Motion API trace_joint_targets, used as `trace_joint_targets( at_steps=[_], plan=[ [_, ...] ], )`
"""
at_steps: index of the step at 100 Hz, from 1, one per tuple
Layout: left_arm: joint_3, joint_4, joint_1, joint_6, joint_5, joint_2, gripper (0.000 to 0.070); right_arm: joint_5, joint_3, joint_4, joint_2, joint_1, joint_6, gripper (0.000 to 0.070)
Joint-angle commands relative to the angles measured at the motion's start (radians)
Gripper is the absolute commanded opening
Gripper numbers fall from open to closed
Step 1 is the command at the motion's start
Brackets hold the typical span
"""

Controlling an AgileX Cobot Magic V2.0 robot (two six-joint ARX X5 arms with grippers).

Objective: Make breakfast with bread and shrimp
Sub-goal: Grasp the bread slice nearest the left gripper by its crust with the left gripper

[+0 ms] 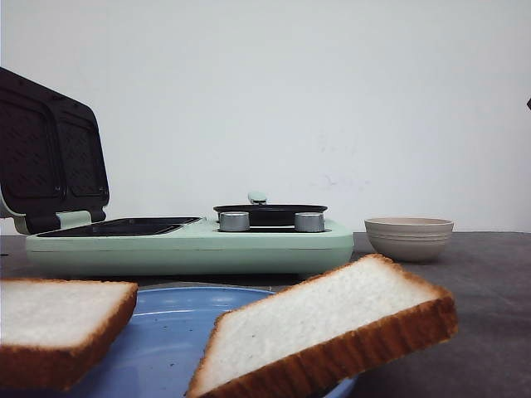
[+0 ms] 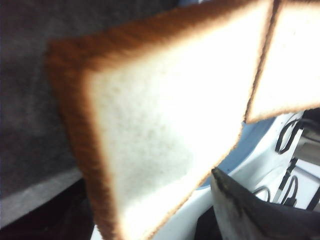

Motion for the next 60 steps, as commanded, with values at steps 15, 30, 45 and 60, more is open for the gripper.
trace_joint_targets(
  at_steps=[15, 30, 45, 60],
  plan=[
    [0.014, -0.002, -0.008, 0.008, -0.018, 0.012, 0.0282, -0.016, 0.016, 0.006, 0.003, 0.003, -0.013, 0.028],
    [0.014, -0.002, -0.008, 0.005, -0.024, 0.012, 0.0068, -0.019, 0.016, 0.006, 0.003, 0.003, -0.012, 0.028],
    [0.014, -0.002, -0.008, 0.005, -0.024, 0.012, 0.0003, -0.02, 0.016, 0.005, 0.003, 0.003, -0.012, 0.028],
    [0.024, -0.005, -0.008, 0.005, -0.017, 0.007, 0.0003, -0.02, 0.016, 0.002, 0.003, 0.003, -0.012, 0.028]
  ],
)
